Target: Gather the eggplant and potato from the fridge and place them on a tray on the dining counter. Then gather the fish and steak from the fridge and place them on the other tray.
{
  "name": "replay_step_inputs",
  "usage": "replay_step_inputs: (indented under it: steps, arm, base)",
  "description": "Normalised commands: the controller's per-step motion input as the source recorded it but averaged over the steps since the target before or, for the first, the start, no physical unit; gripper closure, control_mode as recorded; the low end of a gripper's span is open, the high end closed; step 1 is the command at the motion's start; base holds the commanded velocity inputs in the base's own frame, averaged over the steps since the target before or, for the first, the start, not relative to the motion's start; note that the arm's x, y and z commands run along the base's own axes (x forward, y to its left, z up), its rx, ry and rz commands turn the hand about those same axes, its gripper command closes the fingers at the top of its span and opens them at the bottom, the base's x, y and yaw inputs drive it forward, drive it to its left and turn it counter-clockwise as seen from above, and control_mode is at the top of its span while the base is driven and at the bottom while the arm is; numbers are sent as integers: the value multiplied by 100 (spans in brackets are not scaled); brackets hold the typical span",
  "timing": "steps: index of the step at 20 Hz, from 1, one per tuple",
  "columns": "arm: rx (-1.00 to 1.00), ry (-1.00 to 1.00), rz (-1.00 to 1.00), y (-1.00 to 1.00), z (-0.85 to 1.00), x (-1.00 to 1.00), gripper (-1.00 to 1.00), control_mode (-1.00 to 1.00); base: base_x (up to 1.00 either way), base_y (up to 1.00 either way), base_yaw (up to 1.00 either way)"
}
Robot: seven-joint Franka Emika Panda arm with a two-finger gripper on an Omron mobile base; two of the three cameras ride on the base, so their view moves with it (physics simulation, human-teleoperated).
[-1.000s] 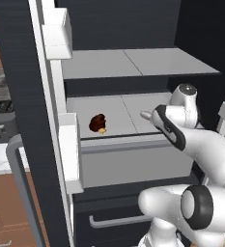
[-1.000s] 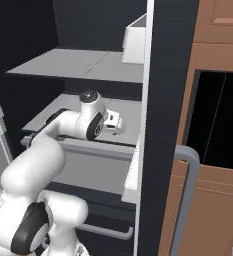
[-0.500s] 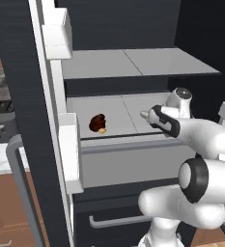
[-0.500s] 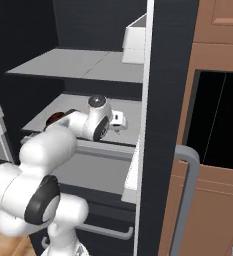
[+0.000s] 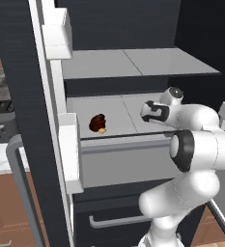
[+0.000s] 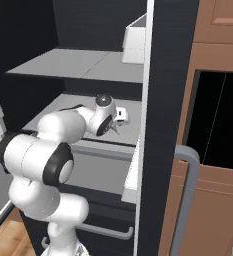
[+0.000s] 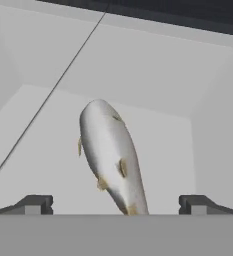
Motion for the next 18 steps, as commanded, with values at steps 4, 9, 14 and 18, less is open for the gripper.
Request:
replay_step_inputs:
  steps: [4, 9, 14, 18]
  arm:
    - [0, 0, 6, 0, -29, 56, -100, -100]
    - [0, 0, 6, 0, -30, 45, -100, -100]
    - [-1, 7, 1, 0, -56, 12, -100, -100]
    - [-4, 17, 0, 0, -76, 0, 100, -100]
  base:
    - [0, 0, 0]
    - [0, 0, 0]
    - [0, 0, 0]
    - [0, 0, 0]
